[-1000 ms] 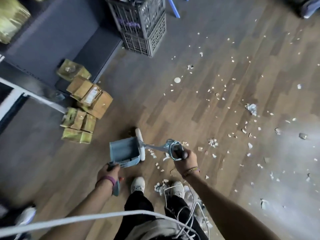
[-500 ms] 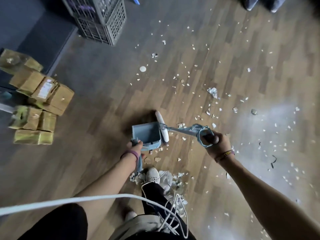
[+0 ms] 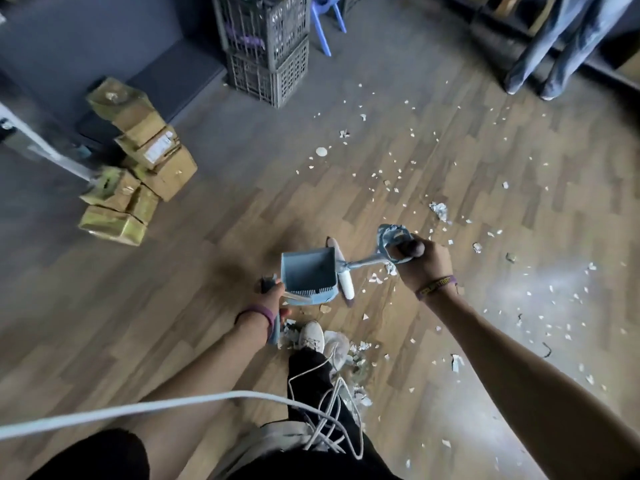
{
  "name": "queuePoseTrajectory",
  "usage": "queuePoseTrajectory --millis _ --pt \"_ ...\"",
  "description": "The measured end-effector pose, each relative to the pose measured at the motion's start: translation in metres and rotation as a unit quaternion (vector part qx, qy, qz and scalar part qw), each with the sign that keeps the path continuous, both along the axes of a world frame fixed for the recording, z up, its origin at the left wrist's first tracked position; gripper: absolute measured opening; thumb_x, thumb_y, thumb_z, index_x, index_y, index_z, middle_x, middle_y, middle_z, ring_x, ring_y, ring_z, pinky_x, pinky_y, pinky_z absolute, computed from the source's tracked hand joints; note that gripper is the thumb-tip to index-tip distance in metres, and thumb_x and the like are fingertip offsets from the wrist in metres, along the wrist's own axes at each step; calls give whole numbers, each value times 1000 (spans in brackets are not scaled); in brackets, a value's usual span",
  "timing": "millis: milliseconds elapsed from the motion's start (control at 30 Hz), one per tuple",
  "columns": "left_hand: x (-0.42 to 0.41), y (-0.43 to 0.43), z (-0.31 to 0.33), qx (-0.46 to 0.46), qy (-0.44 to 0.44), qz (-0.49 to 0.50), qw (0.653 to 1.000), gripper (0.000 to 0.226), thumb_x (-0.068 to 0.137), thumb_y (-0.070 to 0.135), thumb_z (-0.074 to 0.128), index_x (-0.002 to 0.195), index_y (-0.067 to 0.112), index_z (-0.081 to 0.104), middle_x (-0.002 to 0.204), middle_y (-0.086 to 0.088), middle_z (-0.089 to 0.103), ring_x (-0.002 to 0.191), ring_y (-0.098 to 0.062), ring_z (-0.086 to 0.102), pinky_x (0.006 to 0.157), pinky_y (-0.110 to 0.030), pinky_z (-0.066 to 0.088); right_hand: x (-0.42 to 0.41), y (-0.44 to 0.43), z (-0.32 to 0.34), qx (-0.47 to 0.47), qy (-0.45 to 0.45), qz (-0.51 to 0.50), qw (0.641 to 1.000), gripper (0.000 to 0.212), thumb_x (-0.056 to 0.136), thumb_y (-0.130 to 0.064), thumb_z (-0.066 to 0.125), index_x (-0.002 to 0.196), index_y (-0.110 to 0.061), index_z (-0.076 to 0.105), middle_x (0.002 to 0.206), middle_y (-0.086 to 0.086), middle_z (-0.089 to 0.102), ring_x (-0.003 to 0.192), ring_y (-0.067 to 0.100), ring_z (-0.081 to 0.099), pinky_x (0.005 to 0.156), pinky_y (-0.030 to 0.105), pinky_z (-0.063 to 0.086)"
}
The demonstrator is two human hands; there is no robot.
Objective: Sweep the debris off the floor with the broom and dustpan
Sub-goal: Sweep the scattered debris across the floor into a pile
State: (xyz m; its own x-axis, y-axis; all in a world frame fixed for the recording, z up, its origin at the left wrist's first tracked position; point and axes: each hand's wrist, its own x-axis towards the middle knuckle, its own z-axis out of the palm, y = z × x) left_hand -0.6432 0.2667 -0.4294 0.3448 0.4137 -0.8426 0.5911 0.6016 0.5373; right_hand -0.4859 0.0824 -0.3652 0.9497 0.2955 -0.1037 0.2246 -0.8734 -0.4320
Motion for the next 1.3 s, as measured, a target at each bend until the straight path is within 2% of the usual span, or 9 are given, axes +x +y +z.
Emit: queuePoseTrajectory --millis 100,200,300,433,533,667,833,1133,1300 --pt "-73 1 20 -39 -45 80 995 10 96 21 49 89 14 53 85 -7 63 74 -16 66 62 -29 53 -66 13 13 31 -10 29 999 38 79 -43 52 81 -8 66 80 23 66 78 42 61 61 26 33" --pt "-147 17 28 -20 -43 161 986 36 93 17 56 127 4 49 134 -15 48 124 -32 45 94 -55 45 -124 32 8 67 31 46 996 38 74 -41 55 79 -5 67 76 23 67 74 39 63 59 29 39" --pt "-210 27 23 1 -30 190 981 22 92 13 57 113 8 54 117 -16 56 100 -27 55 87 -60 49 -171 49 -9 106 91 40 989 26 77 -31 70 80 -5 70 73 20 69 72 31 66 63 33 47" --pt "-267 32 7 39 20 182 982 11 90 2 50 97 9 53 86 -15 62 47 -17 65 36 -23 49 -228 62 -35 139 156 51 977 25 75 -24 78 80 -1 70 72 21 68 66 9 51 57 25 41" --pt "-294 31 -4 55 68 198 976 11 83 -4 51 94 -3 55 66 -19 55 26 -14 52 31 -16 39 -252 63 -53 164 210 41 963 25 72 -23 81 77 -2 69 70 18 69 65 2 46 56 22 42" --pt "-306 12 -19 26 89 219 971 9 83 -1 53 92 -5 53 65 -19 52 23 -14 46 30 -14 36 -251 53 -71 150 235 64 958 24 72 -18 82 79 0 69 79 24 68 68 5 48 61 30 50" --pt "-270 -32 -35 -20 75 292 953 8 82 -1 53 89 -2 54 66 -18 54 26 -16 50 34 -19 44 -211 7 -77 131 218 107 961 23 76 -14 79 84 6 71 73 24 68 66 -2 45 49 5 34" --pt "-89 -154 -37 -25 52 214 975 13 79 -4 61 73 5 54 50 -13 54 41 -21 52 38 -19 45 -40 -126 -90 108 182 60 975 57 66 -54 77 75 2 66 78 31 63 70 5 45 56 31 47" --pt "21 -221 -60 -52 48 133 989 12 82 8 63 93 8 59 60 -16 62 36 -21 59 40 -23 47 64 -209 -54 84 173 47 980 16 78 -13 75 89 -2 72 75 22 67 73 7 52 49 13 35"
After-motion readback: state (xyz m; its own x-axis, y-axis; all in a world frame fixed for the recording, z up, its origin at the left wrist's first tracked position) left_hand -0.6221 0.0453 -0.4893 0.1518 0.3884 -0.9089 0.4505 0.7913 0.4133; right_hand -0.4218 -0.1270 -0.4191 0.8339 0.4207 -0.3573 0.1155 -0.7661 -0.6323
